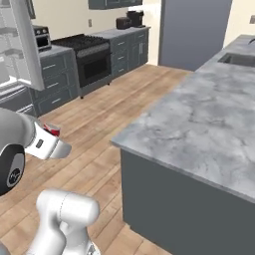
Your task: Open the fridge, grab two sodas, and place both sodas inside the bowl with ice on the dining counter.
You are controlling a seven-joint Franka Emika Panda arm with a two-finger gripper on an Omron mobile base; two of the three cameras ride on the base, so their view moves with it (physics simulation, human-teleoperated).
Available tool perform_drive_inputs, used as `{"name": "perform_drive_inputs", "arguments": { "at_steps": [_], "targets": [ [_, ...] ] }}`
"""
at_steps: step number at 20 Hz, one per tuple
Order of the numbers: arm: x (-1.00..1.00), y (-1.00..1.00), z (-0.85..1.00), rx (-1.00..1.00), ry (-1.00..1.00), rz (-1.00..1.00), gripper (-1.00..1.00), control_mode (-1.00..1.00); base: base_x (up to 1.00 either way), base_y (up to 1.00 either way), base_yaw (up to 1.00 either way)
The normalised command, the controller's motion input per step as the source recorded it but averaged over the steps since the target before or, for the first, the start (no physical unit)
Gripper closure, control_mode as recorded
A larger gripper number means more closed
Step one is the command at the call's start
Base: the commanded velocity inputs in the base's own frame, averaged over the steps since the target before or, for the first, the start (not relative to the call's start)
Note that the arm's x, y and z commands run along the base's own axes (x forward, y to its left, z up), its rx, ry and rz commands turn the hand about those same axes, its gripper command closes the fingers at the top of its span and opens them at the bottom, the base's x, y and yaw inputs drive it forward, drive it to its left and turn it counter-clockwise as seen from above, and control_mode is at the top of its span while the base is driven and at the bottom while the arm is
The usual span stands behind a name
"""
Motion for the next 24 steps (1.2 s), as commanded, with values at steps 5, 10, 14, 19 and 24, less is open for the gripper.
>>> {"name": "perform_drive_inputs", "arguments": {
  "at_steps": [5,10,14,19,24],
  "targets": [
    [0.0,0.0,0.0,0.0,0.0,0.0,1.0,1.0,-0.76,-1.0,-0.09],
    [0.0,0.0,0.0,0.0,0.0,0.0,1.0,1.0,-0.74,-1.0,-0.08],
    [0.0,0.0,0.0,0.0,0.0,0.0,1.0,1.0,-0.72,-1.0,-0.07],
    [0.0,0.0,0.0,0.0,0.0,0.0,1.0,1.0,-0.7,-1.0,-0.07],
    [0.0,0.0,0.0,0.0,0.0,0.0,1.0,1.0,-0.64,-1.0,-0.06]
  ]
}}
